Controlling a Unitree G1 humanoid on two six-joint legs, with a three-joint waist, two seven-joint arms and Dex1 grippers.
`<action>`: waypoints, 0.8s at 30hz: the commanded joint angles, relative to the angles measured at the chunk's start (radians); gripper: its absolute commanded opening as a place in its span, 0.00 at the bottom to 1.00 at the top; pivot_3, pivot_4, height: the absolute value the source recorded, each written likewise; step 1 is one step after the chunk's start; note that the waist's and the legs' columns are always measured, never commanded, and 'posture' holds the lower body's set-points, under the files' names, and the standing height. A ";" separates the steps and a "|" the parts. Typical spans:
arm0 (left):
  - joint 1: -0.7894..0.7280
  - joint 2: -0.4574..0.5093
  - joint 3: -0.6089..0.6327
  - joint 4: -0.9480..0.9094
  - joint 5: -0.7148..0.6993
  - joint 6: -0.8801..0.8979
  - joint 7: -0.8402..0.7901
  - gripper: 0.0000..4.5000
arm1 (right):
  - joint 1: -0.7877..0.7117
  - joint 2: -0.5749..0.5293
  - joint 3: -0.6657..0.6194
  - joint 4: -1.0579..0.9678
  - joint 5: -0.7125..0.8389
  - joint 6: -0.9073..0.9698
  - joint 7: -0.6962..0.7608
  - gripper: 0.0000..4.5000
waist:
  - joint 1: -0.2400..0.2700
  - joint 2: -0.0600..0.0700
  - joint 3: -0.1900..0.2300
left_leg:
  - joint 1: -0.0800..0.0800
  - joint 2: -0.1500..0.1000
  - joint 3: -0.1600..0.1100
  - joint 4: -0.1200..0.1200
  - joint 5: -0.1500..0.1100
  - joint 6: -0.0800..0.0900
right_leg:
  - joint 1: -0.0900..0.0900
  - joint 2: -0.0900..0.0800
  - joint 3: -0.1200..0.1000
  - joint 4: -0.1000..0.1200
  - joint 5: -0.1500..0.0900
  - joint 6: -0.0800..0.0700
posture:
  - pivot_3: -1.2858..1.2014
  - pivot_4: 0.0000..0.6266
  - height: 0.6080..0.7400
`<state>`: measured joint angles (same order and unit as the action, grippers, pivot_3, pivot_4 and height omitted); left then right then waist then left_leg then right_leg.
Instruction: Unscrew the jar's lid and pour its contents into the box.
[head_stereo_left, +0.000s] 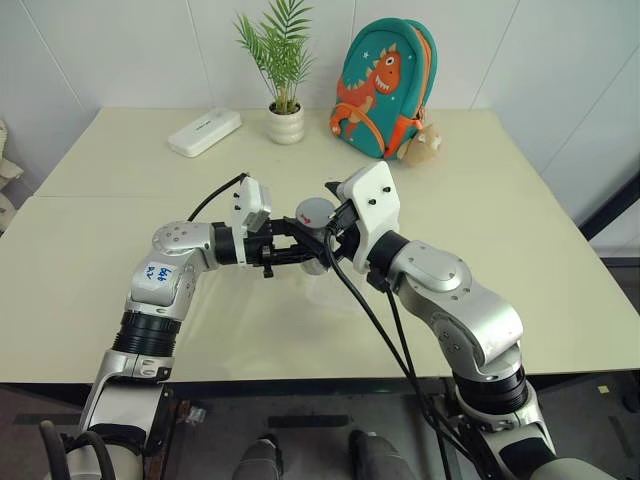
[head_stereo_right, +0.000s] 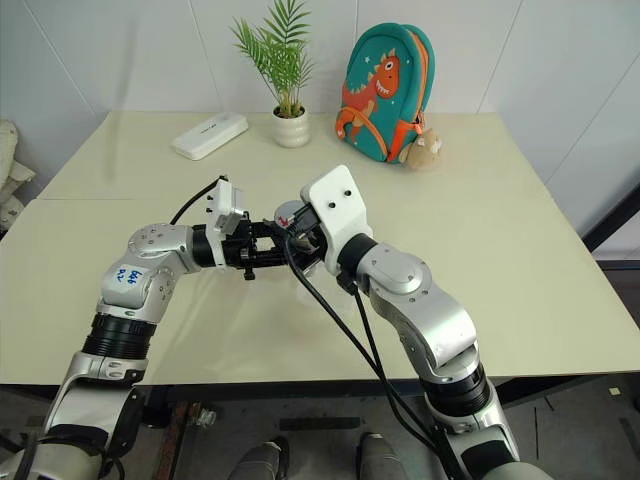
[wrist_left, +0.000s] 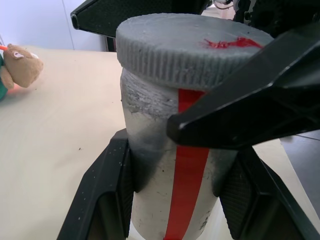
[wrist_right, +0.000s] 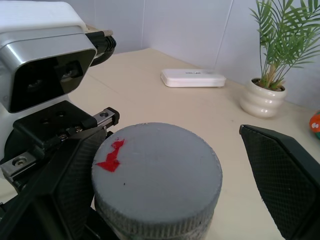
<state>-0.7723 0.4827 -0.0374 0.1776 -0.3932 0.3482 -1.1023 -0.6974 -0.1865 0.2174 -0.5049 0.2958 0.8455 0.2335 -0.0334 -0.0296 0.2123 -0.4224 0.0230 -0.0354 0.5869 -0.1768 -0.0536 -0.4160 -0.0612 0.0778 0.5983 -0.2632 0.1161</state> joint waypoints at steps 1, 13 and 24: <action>-0.010 0.004 0.007 -0.030 -0.009 -0.006 -0.005 0.42 | 0.001 0.012 -0.033 -0.039 0.007 0.001 -0.005 0.81 | -0.001 0.000 0.000 | 0.000 0.000 0.000 0.000 0.000 0.000 | 0.000 0.000 0.000 0.000 0.000 0.000 | 0.52 0.24 1.00; -0.025 0.034 0.015 0.017 -0.023 0.014 -0.058 0.42 | -0.009 -0.027 -0.087 -0.091 0.166 0.015 0.143 0.59 | 0.000 0.000 0.000 | 0.000 0.000 0.000 0.000 0.000 0.000 | 0.000 0.000 0.000 -0.001 -0.001 -0.002 | 0.52 0.24 1.00; -0.109 0.063 0.004 0.209 0.008 -0.058 -0.187 0.42 | -0.088 -0.166 -0.074 -0.001 0.325 -0.088 0.551 0.59 | -0.002 0.000 0.000 | 0.000 0.001 0.000 -0.001 0.000 0.000 | 0.000 0.001 0.000 -0.002 -0.001 -0.002 | 0.52 0.24 1.00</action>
<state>-0.8606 0.5254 -0.0746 0.2965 -0.4101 0.2849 -1.3397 -0.7542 -0.3615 0.1142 -0.4234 0.5333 0.8224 0.6628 -0.0350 -0.0297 0.2123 -0.4227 0.0240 -0.0350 0.5864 -0.1770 -0.0534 -0.4158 -0.0604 0.0776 0.5957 -0.2645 0.1138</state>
